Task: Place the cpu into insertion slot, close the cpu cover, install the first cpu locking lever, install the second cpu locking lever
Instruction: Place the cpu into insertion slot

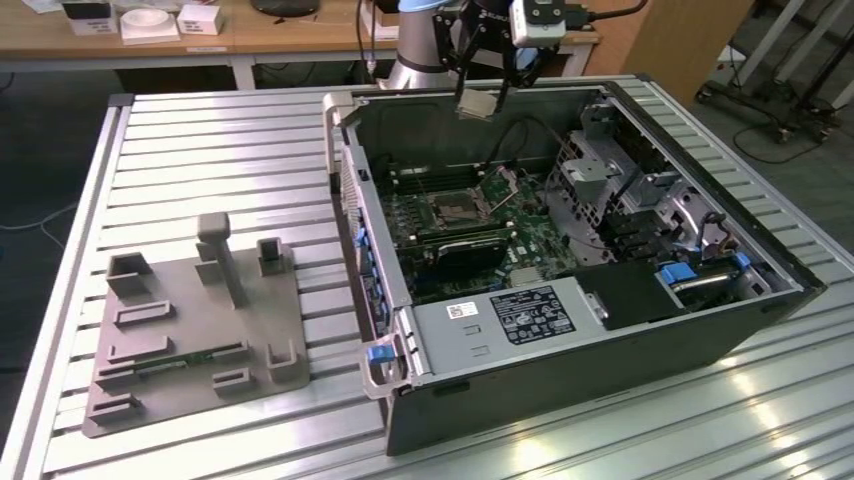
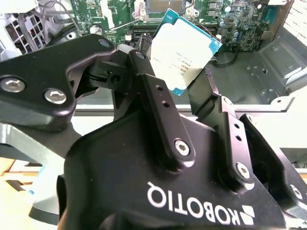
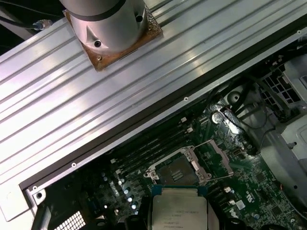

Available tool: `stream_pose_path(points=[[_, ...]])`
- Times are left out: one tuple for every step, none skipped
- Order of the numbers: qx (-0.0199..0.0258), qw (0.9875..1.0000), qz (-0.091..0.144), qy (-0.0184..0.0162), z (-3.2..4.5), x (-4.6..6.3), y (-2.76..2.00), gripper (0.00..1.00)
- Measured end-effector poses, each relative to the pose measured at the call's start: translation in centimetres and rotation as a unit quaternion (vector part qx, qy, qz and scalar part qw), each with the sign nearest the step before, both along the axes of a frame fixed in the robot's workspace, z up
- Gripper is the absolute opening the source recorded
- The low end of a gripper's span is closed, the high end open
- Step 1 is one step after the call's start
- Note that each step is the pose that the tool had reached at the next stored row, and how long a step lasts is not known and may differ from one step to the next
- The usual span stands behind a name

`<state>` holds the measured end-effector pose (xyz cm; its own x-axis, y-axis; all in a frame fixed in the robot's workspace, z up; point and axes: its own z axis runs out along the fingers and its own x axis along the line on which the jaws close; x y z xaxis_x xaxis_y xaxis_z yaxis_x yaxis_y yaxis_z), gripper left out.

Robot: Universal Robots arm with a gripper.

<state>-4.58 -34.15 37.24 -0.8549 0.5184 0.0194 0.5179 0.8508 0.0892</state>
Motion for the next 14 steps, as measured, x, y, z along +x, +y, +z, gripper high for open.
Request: stream_pose_path(points=[[-0.0001, 1.0000, 0.000, 0.0000, 0.00, 0.00, 0.00, 0.54], [0.0000, 1.0000, 0.000, 0.0000, -0.01, 0.00, 0.00, 0.54], [0.0000, 1.0000, 0.000, 0.0000, -0.01, 0.00, 0.00, 0.54], [0.0000, 1.0000, 0.000, 0.0000, -0.01, 0.00, 0.00, 0.54], [0.0000, 1.0000, 0.000, 0.0000, -0.01, 0.00, 0.00, 0.54], [0.0000, 1.0000, 0.000, 0.0000, -0.02, 0.00, 0.00, 0.54], [0.0000, 1.0000, 0.000, 0.0000, -0.02, 0.00, 0.00, 0.54], [0.0000, 1.0000, 0.000, 0.0000, -0.02, 0.00, 0.00, 0.54], [0.0000, 1.0000, 0.000, 0.0000, -0.02, 0.00, 0.00, 0.54], [0.0000, 1.0000, 0.000, 0.0000, -0.02, 0.00, 0.00, 0.54], [0.0000, 1.0000, 0.000, 0.0000, -0.02, 0.00, 0.00, 0.54], [0.0000, 1.0000, 0.000, 0.0000, -0.02, 0.00, 0.00, 0.54], [0.0000, 1.0000, 0.000, 0.0000, -0.02, 0.00, 0.00, 0.54], [0.0000, 1.0000, -0.001, 0.0000, -0.02, 0.00, 0.00, 0.54]])
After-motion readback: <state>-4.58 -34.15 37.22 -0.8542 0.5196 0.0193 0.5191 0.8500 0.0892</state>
